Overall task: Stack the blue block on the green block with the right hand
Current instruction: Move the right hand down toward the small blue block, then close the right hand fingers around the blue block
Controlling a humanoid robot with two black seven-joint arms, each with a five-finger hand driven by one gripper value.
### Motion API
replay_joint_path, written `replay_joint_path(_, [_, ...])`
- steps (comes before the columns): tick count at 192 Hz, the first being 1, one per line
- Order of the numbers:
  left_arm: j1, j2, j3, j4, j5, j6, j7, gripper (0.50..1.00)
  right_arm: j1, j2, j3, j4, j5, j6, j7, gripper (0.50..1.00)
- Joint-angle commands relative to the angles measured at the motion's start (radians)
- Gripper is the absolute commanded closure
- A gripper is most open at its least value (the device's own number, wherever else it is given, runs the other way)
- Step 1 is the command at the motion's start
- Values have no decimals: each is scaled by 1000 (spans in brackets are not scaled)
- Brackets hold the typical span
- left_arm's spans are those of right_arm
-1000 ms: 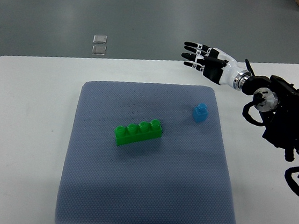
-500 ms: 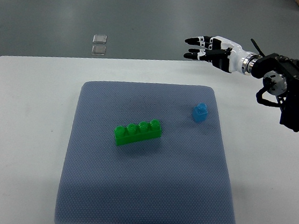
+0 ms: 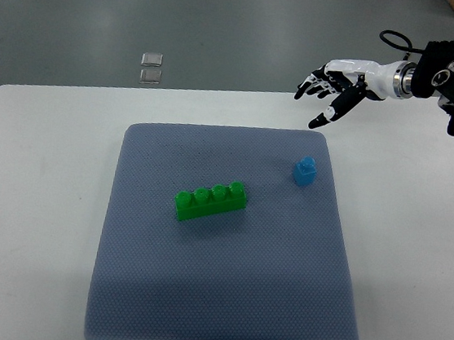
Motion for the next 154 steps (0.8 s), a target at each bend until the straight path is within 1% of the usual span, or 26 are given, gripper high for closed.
replay_joint_path(1, [-2, 0, 0, 0, 0, 0, 0, 500, 1, -21, -1, 136, -185, -93, -11, 576])
replay_joint_path(6, [-2, 0, 0, 1, 0, 0, 0, 500, -1, -27, -1, 165, -220, -117, -15, 576])
replay_joint_path(20, [0, 0, 0, 1, 0, 0, 0, 500, -7, -29, -2, 204, -252, -153, -38, 576])
replay_joint_path(41, [0, 0, 0, 0, 0, 0, 0, 500, -25, -17, -7, 208, -257, -173, -90, 581])
replay_joint_path(56, [-2, 0, 0, 0, 0, 0, 0, 500, -48, -15, -7, 210, -264, -180, -106, 581])
replay_joint_path(74, [-2, 0, 0, 0, 0, 0, 0, 500, -76, -15, -7, 210, -281, -193, -107, 581])
replay_joint_path(96, [0, 0, 0, 0, 0, 0, 0, 500, -107, -15, -7, 210, -292, -228, -109, 581])
replay_joint_path(106, [0, 0, 0, 0, 0, 0, 0, 500, -107, -15, -7, 210, -292, -228, -109, 581])
replay_joint_path(107, [0, 0, 0, 0, 0, 0, 0, 500, -116, -14, -7, 210, -292, -243, -109, 581])
replay_joint_path(115, [0, 0, 0, 1, 0, 0, 0, 500, -122, -12, -7, 210, -292, -252, -109, 581])
replay_joint_path(154, [-2, 0, 0, 1, 0, 0, 0, 500, -139, -1, -7, 208, -292, -280, -109, 591])
